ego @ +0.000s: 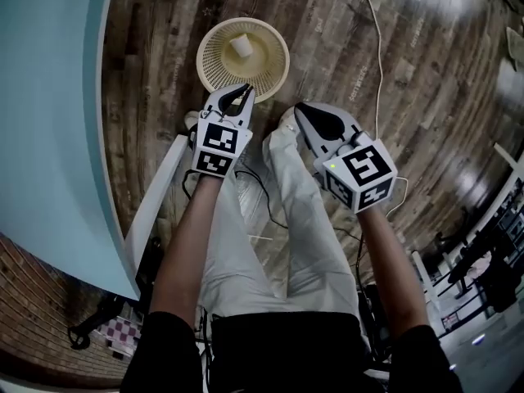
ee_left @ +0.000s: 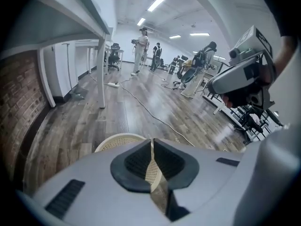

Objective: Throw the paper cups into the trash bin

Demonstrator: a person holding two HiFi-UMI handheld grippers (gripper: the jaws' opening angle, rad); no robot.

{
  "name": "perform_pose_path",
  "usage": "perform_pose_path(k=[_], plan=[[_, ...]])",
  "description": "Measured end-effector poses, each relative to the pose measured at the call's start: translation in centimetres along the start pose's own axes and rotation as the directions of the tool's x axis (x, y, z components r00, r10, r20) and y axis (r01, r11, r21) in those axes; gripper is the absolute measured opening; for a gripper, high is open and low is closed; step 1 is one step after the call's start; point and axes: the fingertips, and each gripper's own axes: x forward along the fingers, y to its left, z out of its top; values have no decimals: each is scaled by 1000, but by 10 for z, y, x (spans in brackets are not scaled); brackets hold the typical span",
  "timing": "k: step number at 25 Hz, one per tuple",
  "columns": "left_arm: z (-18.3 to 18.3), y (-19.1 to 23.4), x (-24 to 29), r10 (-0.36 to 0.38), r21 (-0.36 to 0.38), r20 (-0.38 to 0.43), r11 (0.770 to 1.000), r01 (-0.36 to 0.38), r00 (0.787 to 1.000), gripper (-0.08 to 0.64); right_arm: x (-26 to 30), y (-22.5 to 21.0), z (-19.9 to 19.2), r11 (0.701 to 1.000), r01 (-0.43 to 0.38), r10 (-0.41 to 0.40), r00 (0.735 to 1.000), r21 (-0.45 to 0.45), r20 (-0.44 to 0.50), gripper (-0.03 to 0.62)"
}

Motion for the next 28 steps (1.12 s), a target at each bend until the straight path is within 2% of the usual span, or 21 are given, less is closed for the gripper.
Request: perform_pose_path(k=[7,13,18,24,28], plan=[[52,-30,-54,-14,-57,56,998,17,998,10,-43,25,28,996,-22,21,1000,-92,-9,3],[105,-45,-104,-3,-43,114,999,8,993,9,-73,45,63,988,-47,48,999,-150,3,3],[132,-55,-145,-1,-26,135,1000,4,991,9,-95,60,102,988,-34,46,996,-151,75,3],[161,-63,-191,57,-26,197,998,-52,979,9,-114,80,134,979,-63,86,990,-193,111,3],[179,-61,-210,95,-54,267,995,-84,959,9,-125,84,148,974,-64,92,988,-218,120,3]])
